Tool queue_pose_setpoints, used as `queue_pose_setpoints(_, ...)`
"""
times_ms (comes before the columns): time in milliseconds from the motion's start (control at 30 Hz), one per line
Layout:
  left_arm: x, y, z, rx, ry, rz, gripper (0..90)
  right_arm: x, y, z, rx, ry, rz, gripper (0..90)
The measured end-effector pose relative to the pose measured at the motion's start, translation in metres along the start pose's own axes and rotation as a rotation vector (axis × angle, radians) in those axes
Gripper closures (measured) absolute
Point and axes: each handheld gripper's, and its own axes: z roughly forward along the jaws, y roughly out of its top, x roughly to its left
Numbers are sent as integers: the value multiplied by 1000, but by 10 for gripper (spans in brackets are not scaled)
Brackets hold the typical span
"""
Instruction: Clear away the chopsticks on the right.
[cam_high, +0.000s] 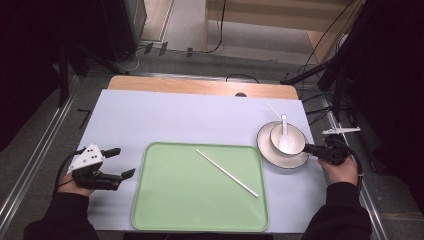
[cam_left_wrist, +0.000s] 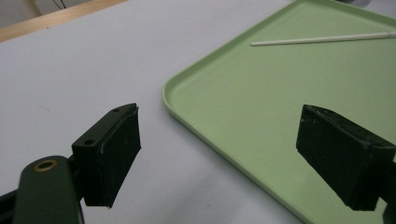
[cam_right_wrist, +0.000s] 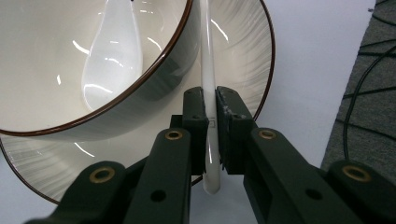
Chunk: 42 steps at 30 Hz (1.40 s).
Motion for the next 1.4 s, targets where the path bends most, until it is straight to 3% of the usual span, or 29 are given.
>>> queue_pose_setpoints(367, 0, 0, -1, -5, 0, -5, 135, -1, 2, -1, 14, 26, 60, 845)
queue_pose_setpoints(600, 0, 0, -1, -5, 0, -1, 135, -1, 4, -9, -12, 25, 76, 847)
queue_pose_setpoints(867, 0, 0, -1, -4, 2, -3, 135, -2, 6, -27, -74, 22, 102, 847)
queue_pose_setpoints(1100, 0, 1, -1, -4, 1, 0, 135, -3, 7, -46, -98, 17, 140, 847)
queue_pose_setpoints(1400, 0, 1, -1, -7, 0, 0, 135, 10, 11, -65, -124, 19, 123, 847)
